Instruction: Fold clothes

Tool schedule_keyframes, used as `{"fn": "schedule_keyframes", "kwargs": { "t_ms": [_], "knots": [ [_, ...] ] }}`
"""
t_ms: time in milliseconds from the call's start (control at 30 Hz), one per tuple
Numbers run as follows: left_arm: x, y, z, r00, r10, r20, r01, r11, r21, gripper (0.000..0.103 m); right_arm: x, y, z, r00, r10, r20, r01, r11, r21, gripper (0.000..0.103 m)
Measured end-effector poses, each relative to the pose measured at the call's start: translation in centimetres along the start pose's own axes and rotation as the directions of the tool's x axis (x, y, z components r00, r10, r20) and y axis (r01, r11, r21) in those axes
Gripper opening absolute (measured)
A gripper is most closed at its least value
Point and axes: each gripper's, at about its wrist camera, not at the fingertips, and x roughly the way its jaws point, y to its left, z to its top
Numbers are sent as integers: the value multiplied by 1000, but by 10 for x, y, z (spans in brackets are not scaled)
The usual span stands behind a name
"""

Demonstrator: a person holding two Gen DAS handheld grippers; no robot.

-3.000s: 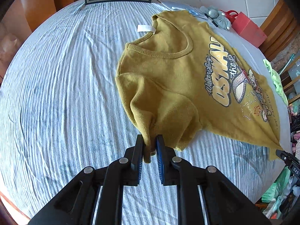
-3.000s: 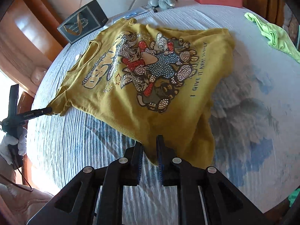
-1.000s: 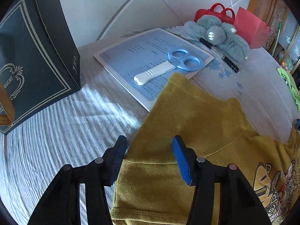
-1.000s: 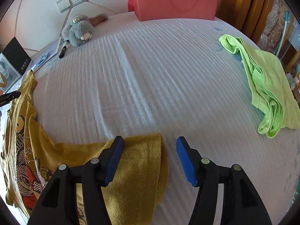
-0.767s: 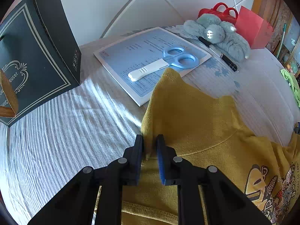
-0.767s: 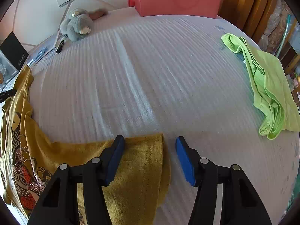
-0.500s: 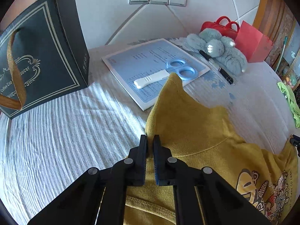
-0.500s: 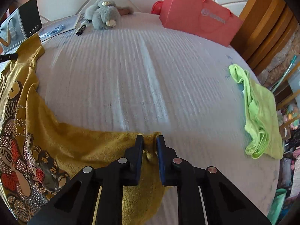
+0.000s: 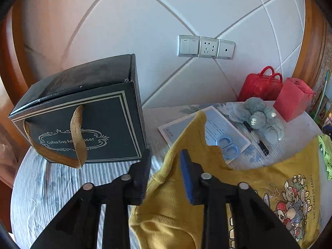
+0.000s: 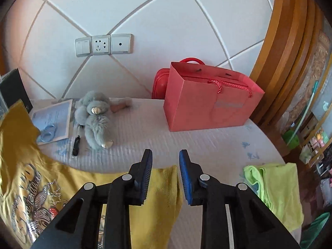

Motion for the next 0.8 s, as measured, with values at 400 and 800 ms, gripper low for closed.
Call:
{"fn": "schedule_keyframes", "kwargs": {
  "t_ms": [400, 800],
  "knots": [
    [-120, 8, -188, 974, -70, -213, 57, 996, -69, 64, -103, -33, -185, 983, 31, -179, -19, 998, 66, 61],
    [-157, -12, -311, 951, -96, -294, 48, 985, -168, 74, -166, -25, -316, 963, 51, -265, -45, 999, 31, 60]
  ]
}}
